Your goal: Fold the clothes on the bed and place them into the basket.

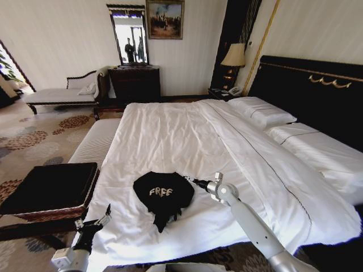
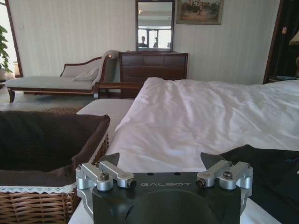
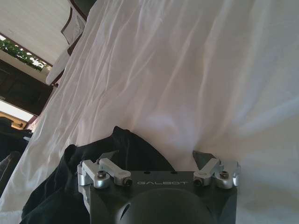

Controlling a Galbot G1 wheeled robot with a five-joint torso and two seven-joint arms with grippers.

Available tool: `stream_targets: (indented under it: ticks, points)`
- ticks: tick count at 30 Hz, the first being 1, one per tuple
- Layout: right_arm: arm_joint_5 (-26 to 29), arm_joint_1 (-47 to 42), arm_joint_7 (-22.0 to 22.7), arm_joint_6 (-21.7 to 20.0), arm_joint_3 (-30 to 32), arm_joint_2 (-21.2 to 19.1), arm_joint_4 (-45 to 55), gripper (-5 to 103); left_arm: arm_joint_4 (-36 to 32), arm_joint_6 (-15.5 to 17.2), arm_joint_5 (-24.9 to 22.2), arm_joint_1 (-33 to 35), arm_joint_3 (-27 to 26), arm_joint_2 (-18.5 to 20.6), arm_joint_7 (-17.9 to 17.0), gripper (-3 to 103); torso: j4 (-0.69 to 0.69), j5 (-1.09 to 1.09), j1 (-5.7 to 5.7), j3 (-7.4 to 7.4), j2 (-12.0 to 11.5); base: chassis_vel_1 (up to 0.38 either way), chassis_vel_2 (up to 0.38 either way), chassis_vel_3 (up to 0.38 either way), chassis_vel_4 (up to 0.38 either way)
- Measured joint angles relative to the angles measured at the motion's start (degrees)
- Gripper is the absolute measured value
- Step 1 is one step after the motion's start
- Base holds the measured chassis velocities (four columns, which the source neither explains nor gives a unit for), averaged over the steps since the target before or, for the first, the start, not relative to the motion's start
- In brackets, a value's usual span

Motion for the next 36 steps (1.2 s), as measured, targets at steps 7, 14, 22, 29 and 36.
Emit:
stream_targets:
  ticks: [7,14,22,29,36]
  points:
    - [-1.29,0.33,-0.28,-0.78,-1.02,1.25,-1.05,58,-0.21,0.13,-0.11,-0.01,-0.21,0.08,-0.08,99,0.0,0.0,0.0,0.0,0.0,0.0,0.0,0.0,0.0]
    - [-1.5,-0.26,-0.17,-0.88,-0.81,1.29,-0.9,32,0.11,0.13,-0.44,-0.22,-0.23,0.24,-0.12,99,0.01,0.02,0.0,0.0,0.0,0.0,0.0,0.0,0.0]
    - [-1.41,-1.07,0.01,-0.97,-0.29,1.21,0.11,4,0.58,0.8,-1.05,-1.1,0.02,0.64,-0.48,99,0.01,0.02,0.0,0.0,0.0,0.0,0.0,0.0,0.0]
    - [-1.42,-1.43,0.45,-0.97,0.49,1.34,2.08,0,1.1,4.46,-5.07,-3.46,-0.1,4.14,-1.23,99,0.02,0.02,-0.01,0.0,0.0,0.0,0.0,0.0,0.0]
    - [-2.46,-1.78,0.97,-0.86,0.8,-0.17,4.16,0,3.73,12.88,-18.55,-11.77,3.29,13.57,-4.09,99,0.0,0.0,-0.01,0.01,0.0,0.0,0.0,0.0,0.0]
